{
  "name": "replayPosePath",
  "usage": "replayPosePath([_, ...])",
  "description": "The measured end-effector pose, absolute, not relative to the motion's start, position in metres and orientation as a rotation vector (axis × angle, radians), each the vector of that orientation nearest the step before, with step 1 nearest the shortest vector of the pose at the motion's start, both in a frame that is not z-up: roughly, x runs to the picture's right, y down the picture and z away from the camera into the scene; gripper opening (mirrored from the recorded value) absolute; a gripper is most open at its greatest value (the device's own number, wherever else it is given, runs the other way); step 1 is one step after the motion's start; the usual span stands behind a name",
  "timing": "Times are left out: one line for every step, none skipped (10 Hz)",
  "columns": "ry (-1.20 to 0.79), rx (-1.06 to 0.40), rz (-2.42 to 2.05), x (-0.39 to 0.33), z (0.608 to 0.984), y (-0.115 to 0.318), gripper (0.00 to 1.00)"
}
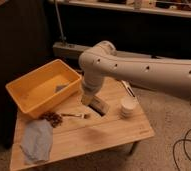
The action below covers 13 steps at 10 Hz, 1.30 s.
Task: Place eraser in paper cup
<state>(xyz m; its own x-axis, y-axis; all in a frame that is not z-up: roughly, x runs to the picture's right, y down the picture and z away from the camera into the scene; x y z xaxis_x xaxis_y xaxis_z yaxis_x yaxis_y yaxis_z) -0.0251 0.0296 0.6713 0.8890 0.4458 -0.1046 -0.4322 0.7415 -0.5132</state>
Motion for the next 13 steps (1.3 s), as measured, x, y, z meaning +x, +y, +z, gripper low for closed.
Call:
replayPosePath([-0.027, -0.556, 0.482, -0.025, 0.671, 0.029, 0.0])
replayPosePath([-0.026, -0.555, 0.483, -0.024, 0.671, 0.029, 0.0])
replayPosePath([-0.025, -0.555, 0.484, -0.024, 0.671, 0.029, 0.0])
replayPosePath([-0.026, -0.557, 0.481, -0.025, 0.672, 0.03, 0.0])
replayPosePath([-0.027, -0.557, 0.482, -0.025, 0.672, 0.03, 0.0])
replayPosePath([-0.03, -0.552, 0.486, -0.024, 0.672, 0.029, 0.0])
replayPosePath([-0.041, -0.524, 0.506, -0.02, 0.671, 0.025, 0.0])
replayPosePath([-0.039, -0.475, 0.524, -0.01, 0.672, 0.015, 0.0])
replayPosePath([-0.035, -0.432, 0.539, -0.002, 0.672, 0.0, 0.0])
replayPosePath([-0.021, -0.386, 0.565, 0.011, 0.676, -0.019, 0.0])
replayPosePath([-0.005, -0.361, 0.593, 0.024, 0.678, -0.03, 0.0])
replayPosePath([0.013, -0.335, 0.636, 0.039, 0.681, -0.04, 0.0])
replayPosePath([0.02, -0.313, 0.674, 0.051, 0.679, -0.046, 0.0])
